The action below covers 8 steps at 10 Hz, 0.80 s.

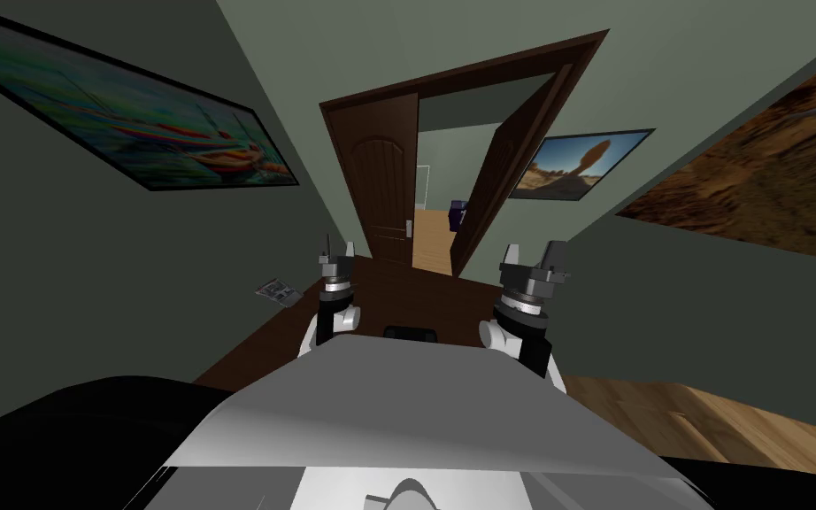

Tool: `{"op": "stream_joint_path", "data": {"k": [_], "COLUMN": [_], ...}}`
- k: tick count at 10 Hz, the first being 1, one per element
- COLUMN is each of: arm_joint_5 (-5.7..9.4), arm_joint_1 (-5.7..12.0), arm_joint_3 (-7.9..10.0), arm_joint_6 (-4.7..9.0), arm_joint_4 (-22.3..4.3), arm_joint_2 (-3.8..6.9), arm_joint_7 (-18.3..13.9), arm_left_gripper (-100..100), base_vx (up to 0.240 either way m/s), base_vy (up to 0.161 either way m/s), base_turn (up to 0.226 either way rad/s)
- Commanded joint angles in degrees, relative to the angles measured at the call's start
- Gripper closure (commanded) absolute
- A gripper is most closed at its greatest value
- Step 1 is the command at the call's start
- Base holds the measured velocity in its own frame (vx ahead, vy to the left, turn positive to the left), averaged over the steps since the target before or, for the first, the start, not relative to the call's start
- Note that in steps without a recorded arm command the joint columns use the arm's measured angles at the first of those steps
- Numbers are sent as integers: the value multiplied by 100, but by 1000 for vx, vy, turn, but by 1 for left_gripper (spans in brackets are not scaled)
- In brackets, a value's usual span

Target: Push the door open

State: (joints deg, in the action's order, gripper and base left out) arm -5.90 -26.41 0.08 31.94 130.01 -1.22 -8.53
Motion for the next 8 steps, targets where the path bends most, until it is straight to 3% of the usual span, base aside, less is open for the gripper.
{"op": "stream_joint_path", "data": {"k": [1, 8], "arm_joint_5": [19, 123], "arm_joint_1": [103, 672], "arm_joint_3": [4, 24], "arm_joint_6": [-9, -57], "arm_joint_4": [-177, -1155], "arm_joint_2": [52, 262], "arm_joint_7": [14, 91], "arm_left_gripper": [-100, -100], "base_vx": [-11, 120], "base_vy": [-79, 18], "base_turn": [16, -28]}}
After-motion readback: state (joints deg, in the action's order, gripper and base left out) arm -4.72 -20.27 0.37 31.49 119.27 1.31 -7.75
